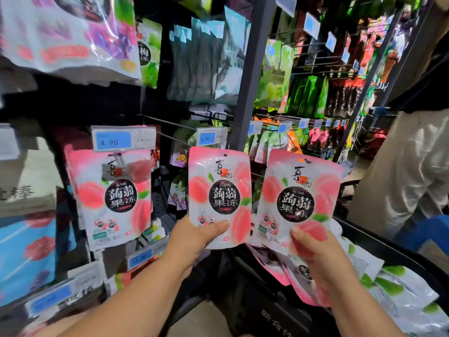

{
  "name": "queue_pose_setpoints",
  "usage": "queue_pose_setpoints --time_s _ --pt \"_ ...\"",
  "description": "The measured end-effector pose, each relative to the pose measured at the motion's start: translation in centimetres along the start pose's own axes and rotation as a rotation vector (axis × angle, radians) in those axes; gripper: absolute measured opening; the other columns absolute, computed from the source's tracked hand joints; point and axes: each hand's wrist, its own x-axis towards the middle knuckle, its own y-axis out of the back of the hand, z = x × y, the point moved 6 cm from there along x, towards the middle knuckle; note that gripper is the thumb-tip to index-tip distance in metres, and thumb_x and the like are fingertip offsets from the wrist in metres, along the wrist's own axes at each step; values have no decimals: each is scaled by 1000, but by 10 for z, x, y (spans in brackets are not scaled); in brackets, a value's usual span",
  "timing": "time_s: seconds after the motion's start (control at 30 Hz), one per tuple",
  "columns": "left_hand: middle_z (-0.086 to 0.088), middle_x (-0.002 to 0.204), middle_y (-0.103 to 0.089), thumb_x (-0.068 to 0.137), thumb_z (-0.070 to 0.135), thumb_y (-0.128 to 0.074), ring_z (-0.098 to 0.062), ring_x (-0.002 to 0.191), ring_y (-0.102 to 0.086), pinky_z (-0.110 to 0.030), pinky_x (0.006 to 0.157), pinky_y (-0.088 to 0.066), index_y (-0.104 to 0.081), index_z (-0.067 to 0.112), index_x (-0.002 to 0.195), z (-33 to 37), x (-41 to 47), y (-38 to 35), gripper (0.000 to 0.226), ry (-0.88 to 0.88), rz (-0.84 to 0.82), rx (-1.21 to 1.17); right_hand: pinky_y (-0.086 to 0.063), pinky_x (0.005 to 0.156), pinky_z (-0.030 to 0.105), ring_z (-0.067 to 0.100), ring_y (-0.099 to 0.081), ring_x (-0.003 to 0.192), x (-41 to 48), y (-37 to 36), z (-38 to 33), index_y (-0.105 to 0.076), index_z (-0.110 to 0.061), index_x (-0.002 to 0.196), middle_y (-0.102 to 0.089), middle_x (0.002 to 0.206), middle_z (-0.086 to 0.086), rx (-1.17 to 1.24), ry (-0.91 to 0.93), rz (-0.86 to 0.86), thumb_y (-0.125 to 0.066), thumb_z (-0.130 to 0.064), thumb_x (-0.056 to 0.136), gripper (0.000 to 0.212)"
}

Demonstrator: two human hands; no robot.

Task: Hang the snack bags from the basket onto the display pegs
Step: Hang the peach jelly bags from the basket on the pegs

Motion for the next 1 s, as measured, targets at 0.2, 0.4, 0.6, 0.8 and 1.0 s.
queue_pose_setpoints --time_s 0.2,0.4,0.6,0.8,1.0 --pt "-7 96 -77 71 0 -81 -25 95 -72 -30 78 -57 -72 13 101 27 -15 41 34 -37 83 50 -60 65 31 27 -75 86 20 -58 15 -68 -1 106 -75 100 18 105 -59 -211 -98 -29 42 75" --pt "-1 87 -76 68 3 -84 -14 77 -73 -21 64 -56 -70 11 104 46 -50 95 39 -26 160 82 -61 77 40 39 -70 102 25 -118 48 -64 2 117 -71 111 25 65 -150 -342 -98 -46 38 99" --pt "-15 101 -75 50 1 -79 -30 91 -73 -31 70 -60 -69 4 110 49 -88 155 61 -9 299 -40 -60 79 44 34 -71 101 27 -172 79 -65 -7 116 -72 112 19 56 -193 -452 -99 -44 36 94" --pt "-17 89 -75 67 -20 -71 -23 72 -74 -22 51 -55 -66 -4 109 50 -119 173 45 -23 398 -108 -59 72 33 25 -73 95 27 -215 92 -60 -9 117 -75 105 10 21 -187 -529 -77 -20 73 49" --pt "-1 53 -66 77 -20 -65 -4 36 -57 -10 35 -39 -63 -1 89 61 -131 180 23 -41 511 -148 -58 73 29 22 -72 97 27 -247 83 -61 -14 115 -75 109 9 -22 -147 -576 -69 -16 79 38"
